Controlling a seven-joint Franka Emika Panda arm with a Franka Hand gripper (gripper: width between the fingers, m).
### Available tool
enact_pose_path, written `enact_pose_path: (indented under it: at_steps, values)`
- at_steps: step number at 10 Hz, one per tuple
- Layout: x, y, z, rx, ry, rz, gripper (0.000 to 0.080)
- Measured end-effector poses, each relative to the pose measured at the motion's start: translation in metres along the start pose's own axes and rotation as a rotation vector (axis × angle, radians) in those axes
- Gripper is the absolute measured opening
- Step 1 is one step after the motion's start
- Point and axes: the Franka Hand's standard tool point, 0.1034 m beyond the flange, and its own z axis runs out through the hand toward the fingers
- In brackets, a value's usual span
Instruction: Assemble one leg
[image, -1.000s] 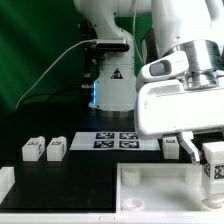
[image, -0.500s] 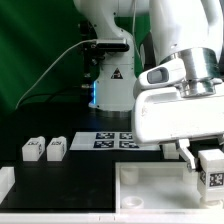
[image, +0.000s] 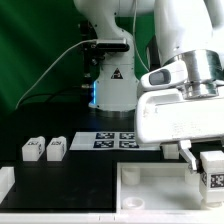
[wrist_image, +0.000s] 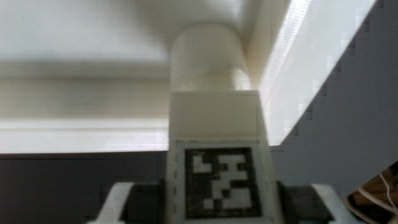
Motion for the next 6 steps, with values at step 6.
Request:
enact_pose_path:
  at_steps: [6]
  values:
    - [-0.0040, 0.0005, 0.0019, 0.001, -0.017, 0.001, 0.0641]
